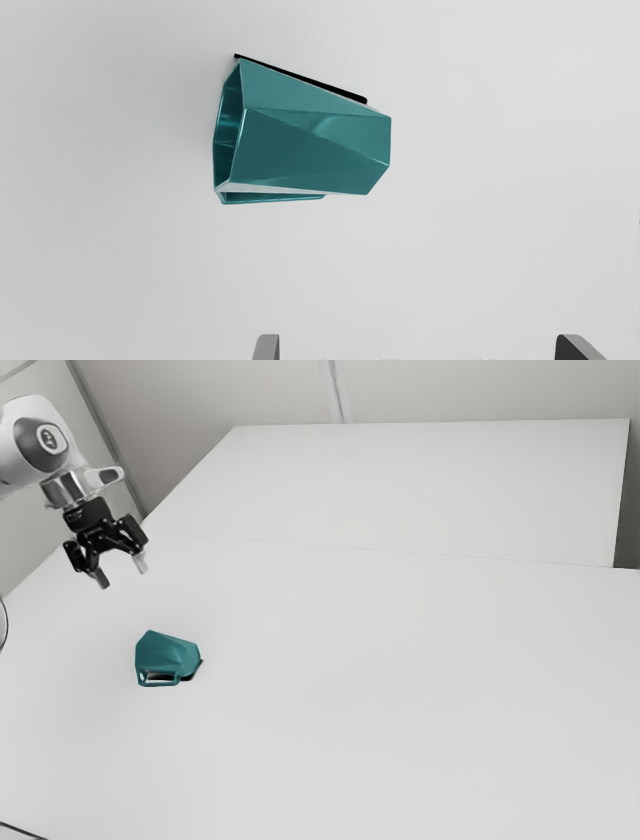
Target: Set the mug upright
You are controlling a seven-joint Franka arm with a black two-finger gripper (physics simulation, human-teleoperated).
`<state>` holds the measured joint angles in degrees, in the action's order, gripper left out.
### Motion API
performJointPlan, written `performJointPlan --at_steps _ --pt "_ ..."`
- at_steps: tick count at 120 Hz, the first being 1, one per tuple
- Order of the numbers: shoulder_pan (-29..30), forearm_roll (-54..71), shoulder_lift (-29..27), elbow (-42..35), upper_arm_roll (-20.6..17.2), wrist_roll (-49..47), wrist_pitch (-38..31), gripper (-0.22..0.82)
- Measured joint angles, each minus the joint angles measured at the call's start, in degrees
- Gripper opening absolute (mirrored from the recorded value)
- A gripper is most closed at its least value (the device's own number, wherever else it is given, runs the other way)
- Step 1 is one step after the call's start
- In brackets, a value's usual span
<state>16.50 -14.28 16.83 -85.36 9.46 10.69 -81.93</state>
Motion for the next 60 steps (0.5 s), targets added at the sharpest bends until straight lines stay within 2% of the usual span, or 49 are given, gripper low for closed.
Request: performJointPlan --at_steps 28,60 --pt "0.16 -6.2 2.76 -2.94 4.45 4.79 -0.24 0.6" --pt "2.19 -12.55 7.26 -4.22 4.95 11.33 -1.19 0.6"
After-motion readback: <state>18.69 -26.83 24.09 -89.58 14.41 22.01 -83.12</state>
